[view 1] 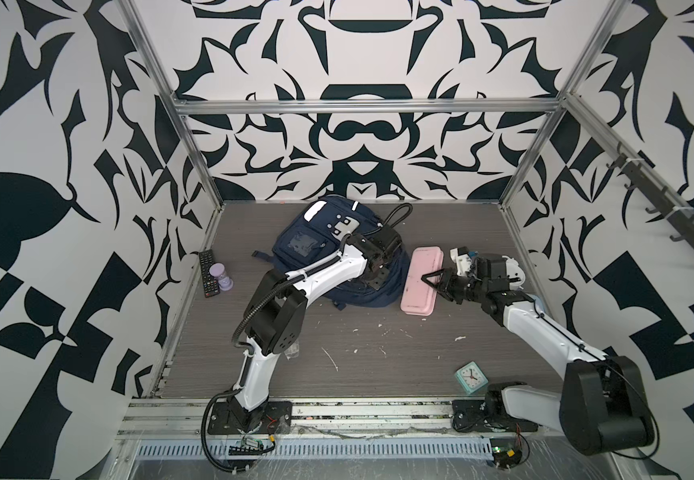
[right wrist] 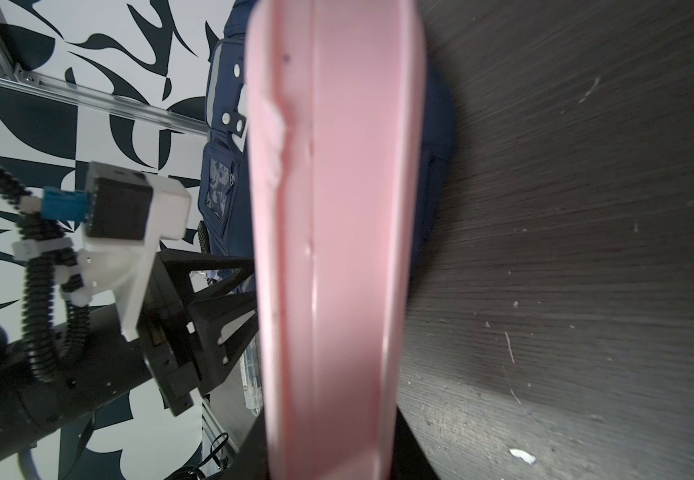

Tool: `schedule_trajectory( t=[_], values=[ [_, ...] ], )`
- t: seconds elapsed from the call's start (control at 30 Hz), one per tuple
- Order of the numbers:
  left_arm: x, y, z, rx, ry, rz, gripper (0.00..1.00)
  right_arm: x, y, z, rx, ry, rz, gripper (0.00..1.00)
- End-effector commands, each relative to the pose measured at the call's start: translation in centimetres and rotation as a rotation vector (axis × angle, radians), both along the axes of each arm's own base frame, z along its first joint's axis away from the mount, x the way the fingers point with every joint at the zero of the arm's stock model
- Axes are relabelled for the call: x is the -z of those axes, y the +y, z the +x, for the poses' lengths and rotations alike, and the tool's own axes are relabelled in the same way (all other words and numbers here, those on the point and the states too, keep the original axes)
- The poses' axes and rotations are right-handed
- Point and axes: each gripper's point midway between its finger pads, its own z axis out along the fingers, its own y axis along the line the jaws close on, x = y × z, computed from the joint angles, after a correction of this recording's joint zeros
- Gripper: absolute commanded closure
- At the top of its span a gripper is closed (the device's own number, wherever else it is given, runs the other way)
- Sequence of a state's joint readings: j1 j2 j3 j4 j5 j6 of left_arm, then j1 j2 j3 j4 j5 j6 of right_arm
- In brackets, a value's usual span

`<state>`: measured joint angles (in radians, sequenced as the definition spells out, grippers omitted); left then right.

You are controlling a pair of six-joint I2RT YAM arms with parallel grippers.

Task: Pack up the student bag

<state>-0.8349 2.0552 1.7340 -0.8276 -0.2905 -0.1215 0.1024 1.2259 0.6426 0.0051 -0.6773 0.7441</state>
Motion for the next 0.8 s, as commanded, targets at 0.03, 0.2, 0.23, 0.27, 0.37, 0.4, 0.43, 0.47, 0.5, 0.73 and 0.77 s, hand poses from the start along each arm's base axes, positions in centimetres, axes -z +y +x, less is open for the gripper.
schedule_trajectory(
  t=[0.03,0.2,0.23,0.27,0.37,0.4,0.43,0.47,0.5,0.73,0.77],
  values=[
    [-0.1,-0.9,0.3,0.052,-0.05,0.065,0.48,-2.2,0.3,1.0,-0.013,-0.083,0.035,0.8],
    [0.0,-0.3,1.5,0.025,-0.107,0.129,0.53,-1.9,0.4,1.0,-0.015,-0.078,0.046,0.8],
    [0.1,-0.3,1.6,0.024,-0.112,0.137,0.54,-1.9,0.5,1.0,-0.015,-0.077,0.047,0.8],
    [0.2,-0.2,1.7,0.024,-0.115,0.145,0.55,-1.9,0.4,1.1,-0.012,-0.077,0.046,0.8],
    [0.1,-0.1,2.1,0.017,-0.124,0.168,0.69,-1.9,0.4,1.1,-0.013,-0.077,0.049,0.8],
    [0.0,-0.1,2.1,0.016,-0.127,0.171,0.76,-1.9,0.5,1.1,-0.015,-0.077,0.049,0.8],
    [-0.2,-0.2,2.2,0.015,-0.129,0.167,0.84,-1.9,0.4,1.2,-0.014,-0.079,0.05,0.8],
    [-0.5,-0.2,2.3,0.016,-0.133,0.164,0.89,-2.0,0.5,1.2,-0.015,-0.078,0.052,0.8],
    [-0.8,-0.4,2.4,0.014,-0.14,0.159,0.94,-2.1,0.5,1.2,-0.016,-0.081,0.054,0.8],
    [-2.9,-0.8,3.2,0.017,-0.169,0.138,1.0,-2.7,0.6,1.4,-0.017,-0.094,0.062,0.8],
    [-3.2,-0.9,3.3,0.017,-0.172,0.133,1.0,-2.7,0.6,1.5,-0.016,-0.095,0.063,0.81]
  ],
)
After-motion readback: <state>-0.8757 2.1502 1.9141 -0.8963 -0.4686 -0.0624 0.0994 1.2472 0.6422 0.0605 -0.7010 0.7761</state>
